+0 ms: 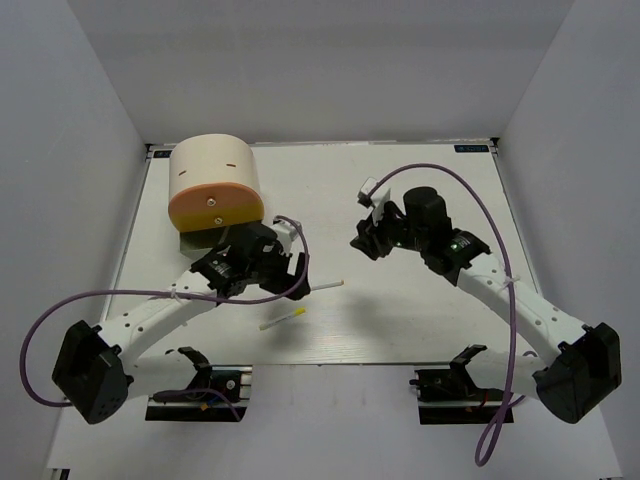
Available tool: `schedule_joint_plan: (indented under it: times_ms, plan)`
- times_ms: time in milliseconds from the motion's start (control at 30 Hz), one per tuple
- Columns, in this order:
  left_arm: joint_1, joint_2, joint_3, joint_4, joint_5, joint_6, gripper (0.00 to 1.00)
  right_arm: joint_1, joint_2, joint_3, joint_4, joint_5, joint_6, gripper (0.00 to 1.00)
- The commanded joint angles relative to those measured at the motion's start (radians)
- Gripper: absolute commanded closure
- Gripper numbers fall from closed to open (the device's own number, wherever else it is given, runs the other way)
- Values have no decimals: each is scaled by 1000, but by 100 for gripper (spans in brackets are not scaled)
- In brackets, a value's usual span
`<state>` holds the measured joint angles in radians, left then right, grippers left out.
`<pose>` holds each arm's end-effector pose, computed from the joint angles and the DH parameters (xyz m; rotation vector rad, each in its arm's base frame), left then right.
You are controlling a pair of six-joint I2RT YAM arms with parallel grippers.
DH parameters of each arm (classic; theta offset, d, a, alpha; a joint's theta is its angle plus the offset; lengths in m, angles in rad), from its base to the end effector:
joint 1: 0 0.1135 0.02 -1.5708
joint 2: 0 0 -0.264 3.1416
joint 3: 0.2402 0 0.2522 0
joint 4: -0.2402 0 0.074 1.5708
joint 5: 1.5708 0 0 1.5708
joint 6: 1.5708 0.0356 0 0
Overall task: Sort the stationery into containers
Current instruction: Pick up the pen from the center of the board.
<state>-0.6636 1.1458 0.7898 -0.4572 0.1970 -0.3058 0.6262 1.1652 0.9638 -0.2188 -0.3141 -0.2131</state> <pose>0.1820 -0.1512 0.2458 0.5363 2.4185 -0.6755 0.2093 0.1650 0.3219 -1.0049 1.7471 0.5774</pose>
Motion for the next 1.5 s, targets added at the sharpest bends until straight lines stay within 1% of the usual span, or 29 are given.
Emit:
schedule_joint_plan:
  times_ms: [0,33,100,133,167,233,267,300,333,400,533,733,767,933,967,1267,1300,1333,1467]
  plan:
    - [-62,-3,48,-133,-227,11,1,-26,-22,0,12,24,0,50]
    - [-97,17,57,-147,-267,-4,1,-39,-19,3,12,29,1,42]
    - [-134,52,57,-167,-304,-19,1,-40,-15,3,15,29,0,40]
    - [-169,75,57,-181,-347,-36,1,-57,-15,3,15,23,3,40]
    - [-186,135,81,-190,-367,-36,1,-56,-10,3,18,24,3,40]
    - [-238,204,101,-215,-428,-50,1,-68,-15,0,12,14,6,40]
    - [-252,271,127,-225,-444,-64,2,-69,-12,-3,15,12,7,40]
    - [-264,299,138,-225,-464,-64,4,-72,-13,-5,12,6,8,40]
    - [-286,321,147,-225,-464,-64,9,-80,-13,-7,15,1,8,40]
    - [-298,348,161,-225,-473,-64,14,-86,-16,-7,15,-8,9,40]
    - [-298,348,172,-225,-485,-64,28,-98,-19,-10,10,-32,14,40]
    - [-298,324,137,-225,-440,-55,39,-109,-29,-8,7,-49,20,40]
    - [-298,324,137,-216,-417,-55,39,-106,-30,-8,9,-51,20,40]
    - [-298,356,115,-207,-407,-46,40,-117,-38,-14,6,-62,24,40]
    - [-298,356,115,-207,-398,-46,42,-115,-38,-13,4,-63,24,40]
    - [-298,428,135,-216,-389,-27,47,-128,-44,-16,3,-85,24,40]
    - [-298,428,135,-216,-389,-18,51,-129,-45,-16,6,-86,26,40]
    - [-298,443,135,-216,-380,-18,52,-131,-44,-16,4,-91,26,40]
    - [-298,480,135,-216,-370,-18,53,-132,-47,-17,4,-94,27,40]
